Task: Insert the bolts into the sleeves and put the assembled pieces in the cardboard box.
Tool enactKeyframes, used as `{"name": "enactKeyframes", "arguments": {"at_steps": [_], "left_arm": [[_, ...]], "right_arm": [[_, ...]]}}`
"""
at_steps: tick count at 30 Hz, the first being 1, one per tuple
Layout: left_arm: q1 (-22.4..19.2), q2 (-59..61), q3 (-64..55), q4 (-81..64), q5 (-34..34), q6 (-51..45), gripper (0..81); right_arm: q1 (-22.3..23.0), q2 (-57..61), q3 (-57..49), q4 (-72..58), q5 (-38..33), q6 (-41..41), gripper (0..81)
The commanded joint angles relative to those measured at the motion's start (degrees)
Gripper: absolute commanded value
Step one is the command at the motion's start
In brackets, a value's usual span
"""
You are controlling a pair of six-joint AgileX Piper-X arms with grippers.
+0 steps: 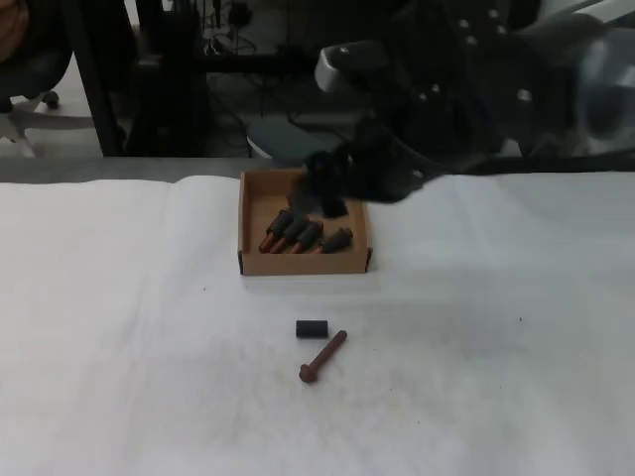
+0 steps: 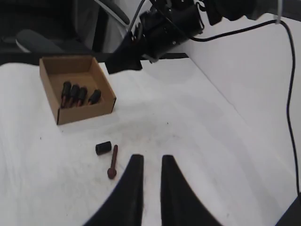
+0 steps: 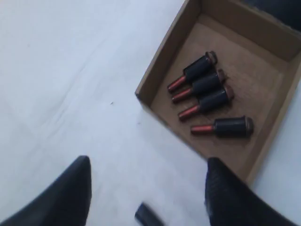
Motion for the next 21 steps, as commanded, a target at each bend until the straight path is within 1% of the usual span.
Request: {"name": "enactKeyframes", "arguments": {"at_steps": [1, 2, 3, 8, 11, 14, 18, 21], "left_arm": [[0.17, -0.3, 0.28, -1.6, -0.79, 1.57, 14.8], [0.17, -0.31, 0.7, -1.87, -0.79, 1.56, 14.8], [0.17, -0.31, 1.26, -1.91, -0.65, 1.56, 14.8], [0.17, 0.02, 5.29, -3.41, -0.48, 1.56, 14.8], [0.17, 0.13, 8.27, -7.23, 0.02, 1.28, 14.8], [0.17, 0.24, 10.72, -12.38, 2.25, 1.28, 14.8], [0.17, 0.39, 11.97, -15.14, 2.53, 1.28, 14.8], [0.17, 0.39, 11.97, -15.15, 2.53, 1.28, 14.8]], "right_arm": [[0.6, -7.44, 7.5, 0.82, -0.09, 0.24, 65.4], [0.8, -9.14, 8.74, 0.69, -0.09, 0.24, 64.5], [1.21, -12.79, 13.97, -0.12, -0.09, 0.53, 63.6], [3.94, -29.54, 29.77, -3.87, 0.36, 5.01, 63.6], [5.52, -40.53, 37.68, -4.5, 2.41, 7.86, 63.6], [6.29, -50.67, 44.4, -4.66, 2.78, 11.44, 63.6], [6.26, -61.99, 49.75, -4.69, 3.68, 12.25, 63.6], [6.26, -67.39, 51.96, -4.69, 3.98, 12.17, 63.6]]}}
